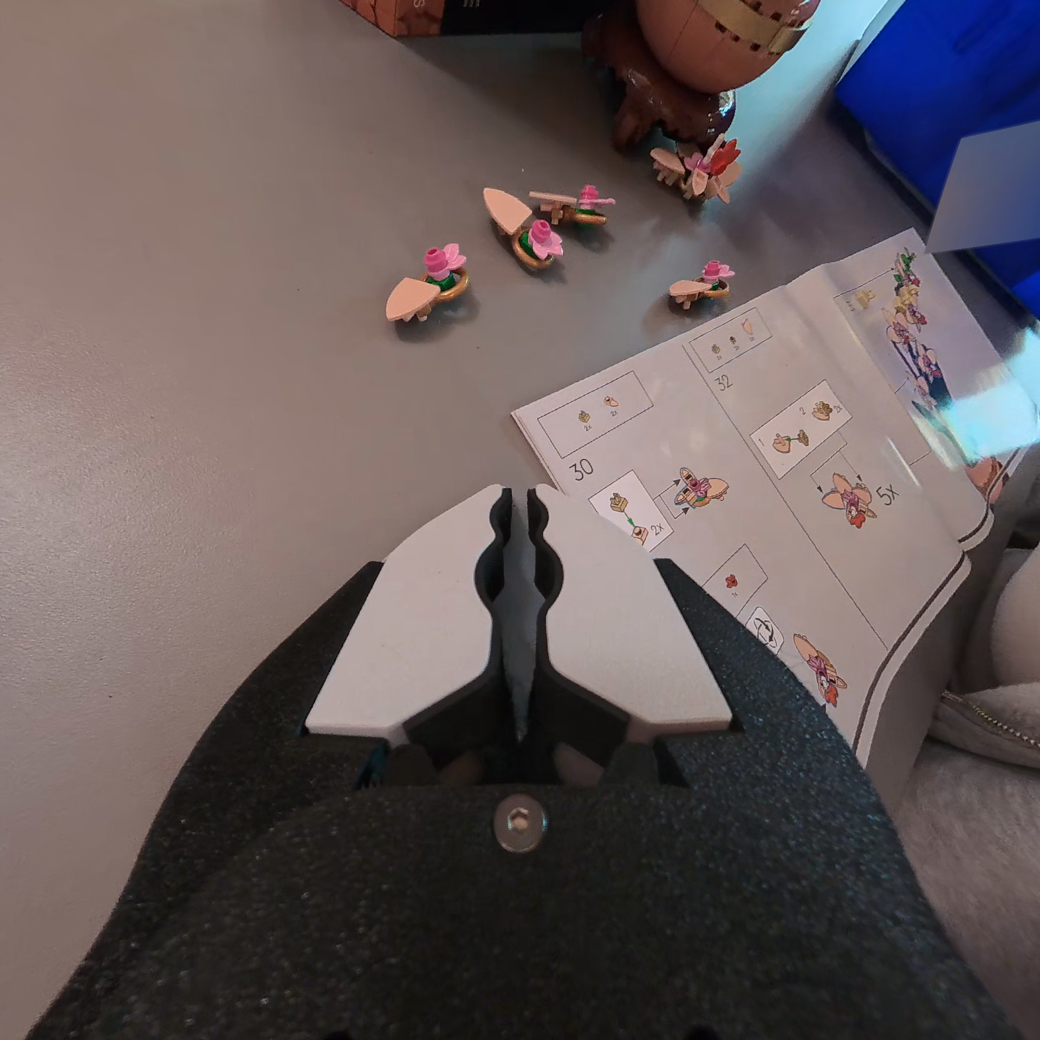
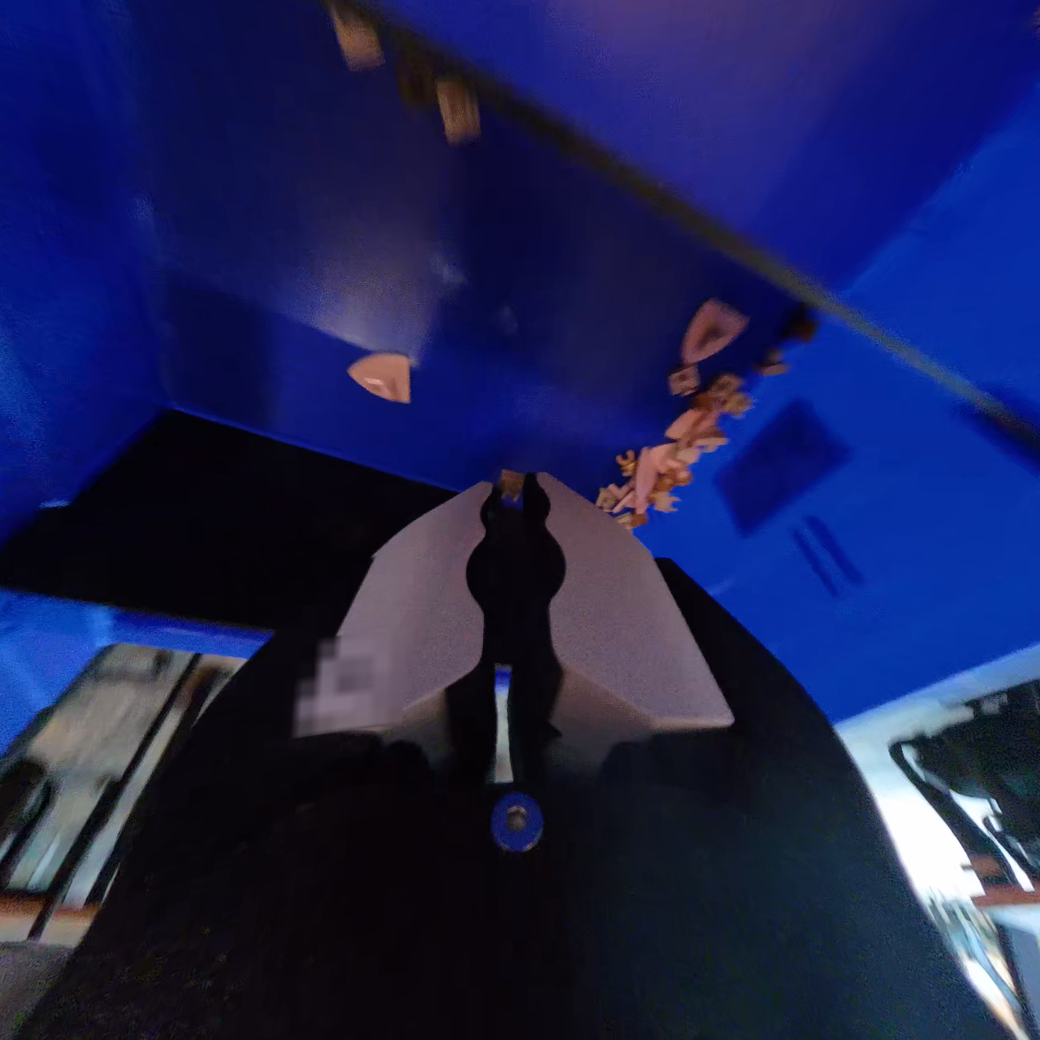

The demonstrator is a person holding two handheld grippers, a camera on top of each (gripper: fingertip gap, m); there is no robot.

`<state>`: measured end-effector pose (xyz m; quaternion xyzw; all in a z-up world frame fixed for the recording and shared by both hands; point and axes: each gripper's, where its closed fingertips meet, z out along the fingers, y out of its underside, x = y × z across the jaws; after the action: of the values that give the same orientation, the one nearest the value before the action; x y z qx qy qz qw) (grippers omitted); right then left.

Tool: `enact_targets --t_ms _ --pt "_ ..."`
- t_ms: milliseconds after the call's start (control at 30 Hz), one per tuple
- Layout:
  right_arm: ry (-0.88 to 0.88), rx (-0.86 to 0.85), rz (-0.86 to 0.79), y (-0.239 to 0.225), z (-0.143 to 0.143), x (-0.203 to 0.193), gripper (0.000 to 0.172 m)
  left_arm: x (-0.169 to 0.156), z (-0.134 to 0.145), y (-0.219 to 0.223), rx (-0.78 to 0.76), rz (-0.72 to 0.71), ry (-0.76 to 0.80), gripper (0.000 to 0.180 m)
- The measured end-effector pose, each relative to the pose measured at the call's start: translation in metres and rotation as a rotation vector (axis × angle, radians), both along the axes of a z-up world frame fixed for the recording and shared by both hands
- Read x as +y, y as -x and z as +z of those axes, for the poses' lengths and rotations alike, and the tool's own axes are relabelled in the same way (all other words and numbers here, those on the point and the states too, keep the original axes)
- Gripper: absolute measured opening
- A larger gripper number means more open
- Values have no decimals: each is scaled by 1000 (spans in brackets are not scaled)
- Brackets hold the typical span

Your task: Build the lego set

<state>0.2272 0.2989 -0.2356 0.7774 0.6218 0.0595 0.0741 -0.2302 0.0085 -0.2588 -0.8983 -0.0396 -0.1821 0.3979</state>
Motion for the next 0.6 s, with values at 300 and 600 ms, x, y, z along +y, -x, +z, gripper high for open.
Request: enact_targets --t_ms 300,600 --pt "-191 935 216 179 100 -151 7 0 0 0 47 -1 -4 5" --pt "-226 709 38 165 -24 -153 17 -1 0 -2 49 -13 -5 6"
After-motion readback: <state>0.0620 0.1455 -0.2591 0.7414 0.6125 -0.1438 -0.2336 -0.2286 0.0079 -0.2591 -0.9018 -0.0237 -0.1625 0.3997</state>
